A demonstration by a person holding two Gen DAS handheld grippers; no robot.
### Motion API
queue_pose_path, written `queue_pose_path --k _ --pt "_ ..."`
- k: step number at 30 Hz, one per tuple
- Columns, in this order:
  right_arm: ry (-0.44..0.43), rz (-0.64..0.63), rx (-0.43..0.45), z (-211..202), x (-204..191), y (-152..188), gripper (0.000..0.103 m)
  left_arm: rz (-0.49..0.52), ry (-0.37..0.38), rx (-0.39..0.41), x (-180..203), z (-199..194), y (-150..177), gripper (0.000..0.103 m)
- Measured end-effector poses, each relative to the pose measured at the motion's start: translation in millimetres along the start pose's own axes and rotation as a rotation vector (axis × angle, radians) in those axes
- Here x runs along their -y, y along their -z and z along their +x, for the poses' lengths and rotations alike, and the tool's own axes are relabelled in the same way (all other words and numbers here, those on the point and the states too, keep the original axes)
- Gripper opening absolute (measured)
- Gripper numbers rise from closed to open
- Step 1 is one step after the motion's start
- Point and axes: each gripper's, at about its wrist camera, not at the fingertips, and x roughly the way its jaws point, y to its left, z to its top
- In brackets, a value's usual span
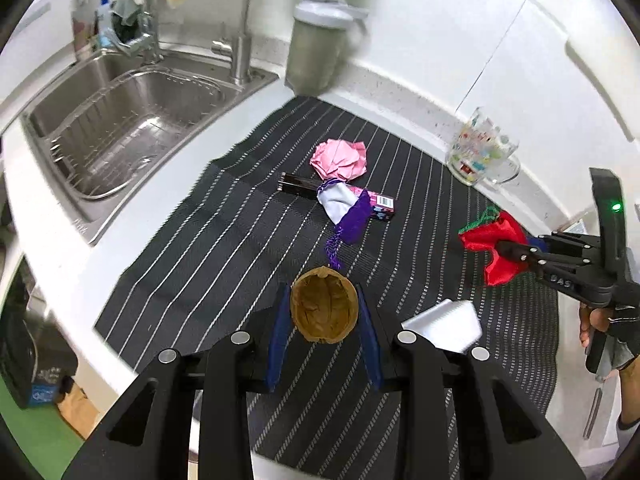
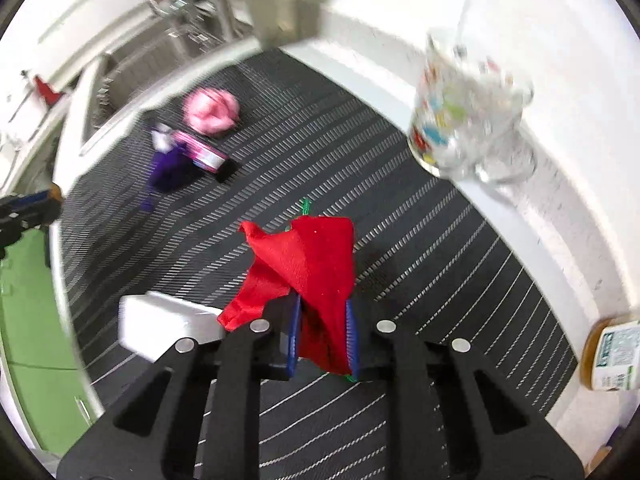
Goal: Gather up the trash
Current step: 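Grasp the red cloth bag with the right tool, then carry the walnut shell with the left tool while the right tool carries the red bag toward the bin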
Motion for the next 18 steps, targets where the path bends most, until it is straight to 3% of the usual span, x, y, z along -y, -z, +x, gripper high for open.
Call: queue_pose_path --k 4,9,18 --pt "-0.080 -0.111 0.062 -34.6 -36.5 0.3 0.018 -0.051 -0.048 0.044 -5.5 -34.5 24.1 0.032" --pt "-0.213 -0.286 0.104 -57.2 -117.7 5.0 0.017 -0.153 -0.137 0.091 -25.8 -84.7 71.7 0.032" --pt "-0.405 -0.515 0.082 -66.3 -274.5 40.7 0.017 -0.367 -0.300 0.145 -86.8 -173.2 181.7 0.032"
